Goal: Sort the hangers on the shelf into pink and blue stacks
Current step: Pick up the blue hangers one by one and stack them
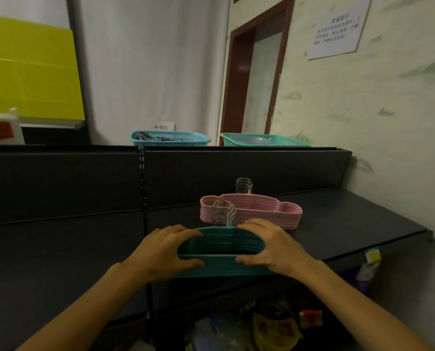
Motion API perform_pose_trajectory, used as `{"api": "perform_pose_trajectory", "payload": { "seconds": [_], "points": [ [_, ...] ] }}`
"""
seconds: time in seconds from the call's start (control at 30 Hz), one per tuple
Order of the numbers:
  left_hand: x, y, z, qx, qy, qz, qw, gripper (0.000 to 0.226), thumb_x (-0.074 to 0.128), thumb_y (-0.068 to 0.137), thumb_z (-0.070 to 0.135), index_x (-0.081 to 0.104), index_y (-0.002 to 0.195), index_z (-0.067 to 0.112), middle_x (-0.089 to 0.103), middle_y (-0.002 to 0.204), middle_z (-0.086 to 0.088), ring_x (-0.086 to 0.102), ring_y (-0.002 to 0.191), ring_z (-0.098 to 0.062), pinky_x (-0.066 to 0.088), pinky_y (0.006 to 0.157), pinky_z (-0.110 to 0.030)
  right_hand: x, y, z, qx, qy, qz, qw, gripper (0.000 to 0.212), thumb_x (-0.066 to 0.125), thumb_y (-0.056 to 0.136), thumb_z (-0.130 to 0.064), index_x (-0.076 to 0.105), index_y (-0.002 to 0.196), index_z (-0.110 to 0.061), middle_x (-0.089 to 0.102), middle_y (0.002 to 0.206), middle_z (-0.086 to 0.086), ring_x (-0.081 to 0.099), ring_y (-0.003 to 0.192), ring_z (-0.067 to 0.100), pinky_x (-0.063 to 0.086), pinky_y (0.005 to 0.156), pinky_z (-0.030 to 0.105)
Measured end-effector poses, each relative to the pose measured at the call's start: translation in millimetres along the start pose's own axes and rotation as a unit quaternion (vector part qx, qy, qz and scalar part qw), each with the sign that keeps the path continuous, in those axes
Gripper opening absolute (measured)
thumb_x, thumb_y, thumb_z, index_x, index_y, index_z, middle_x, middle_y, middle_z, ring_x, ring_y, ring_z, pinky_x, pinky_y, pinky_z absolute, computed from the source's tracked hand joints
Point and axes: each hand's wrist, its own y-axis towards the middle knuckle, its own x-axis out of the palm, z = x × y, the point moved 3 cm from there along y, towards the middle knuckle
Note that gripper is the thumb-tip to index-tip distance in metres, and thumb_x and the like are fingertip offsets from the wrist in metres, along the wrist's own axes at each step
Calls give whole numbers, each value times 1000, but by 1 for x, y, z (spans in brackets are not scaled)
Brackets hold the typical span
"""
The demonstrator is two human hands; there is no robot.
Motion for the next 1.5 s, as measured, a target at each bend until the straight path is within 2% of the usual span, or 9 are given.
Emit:
{"api": "perform_pose_trajectory", "payload": {
  "seconds": [0.07,0.17,0.27,0.4,0.6,0.87,1.07,1.27,1.5],
  "points": [
    [-4,4,1,-5,-10,-20,1000,83,42,68,80,40,138,35,48,127,12,48,107,-2,43,90,-21,-7,-3,7,36,-28,-42,998,94,52,61,-83,46,139,-30,38,143,-9,36,129,8,35,106,31],
    [-7,11,2,-10,-24,-42,999,67,62,79,59,44,136,28,50,124,8,46,104,-3,43,89,-19,-19,-8,15,65,-55,-96,992,97,55,56,-84,52,134,-26,49,134,-9,46,122,10,42,102,32],
    [-9,19,5,-9,-7,-66,998,66,66,79,54,48,133,22,52,121,5,44,102,-4,42,87,-18,-27,-13,23,80,-80,-123,986,75,71,69,-64,59,127,-18,60,123,-6,54,109,7,47,94,30],
    [-10,28,7,-12,4,-94,995,66,69,77,53,51,130,19,54,118,5,46,100,-4,43,84,-18,-32,-15,26,87,-72,-134,985,63,74,71,-57,64,121,-19,64,117,-7,56,105,6,49,92,30],
    [-10,33,4,-29,14,-132,991,70,70,74,56,47,132,23,44,115,7,39,107,-10,38,85,-21,-26,-4,29,114,-91,-173,974,78,78,66,-59,56,131,-21,55,129,-5,51,115,11,47,97,34],
    [-14,43,-3,-33,31,-156,987,77,75,57,67,53,120,29,45,110,8,45,104,-13,49,90,-33,-24,9,34,152,-89,-200,964,76,81,57,-62,62,120,-24,56,120,-4,51,108,12,51,93,35],
    [-11,42,-2,-40,9,-177,983,74,77,60,62,49,121,32,37,110,8,41,106,-15,47,88,-32,-27,12,35,162,-89,-237,954,80,83,53,-62,60,122,-27,51,123,-4,49,112,16,50,95,38],
    [-12,48,-2,-40,8,-181,983,61,81,54,62,49,100,37,41,110,6,43,101,-15,48,81,-31,-31,14,32,154,-83,-215,961,74,85,52,-59,66,115,-24,54,120,-5,49,109,15,50,93,35],
    [-10,46,1,-37,26,-202,978,70,80,65,50,45,123,34,33,113,7,39,108,-16,45,85,-30,-27,11,35,151,-78,-238,956,73,85,60,-52,58,123,-27,50,124,-5,47,113,16,49,96,35]
  ]
}}
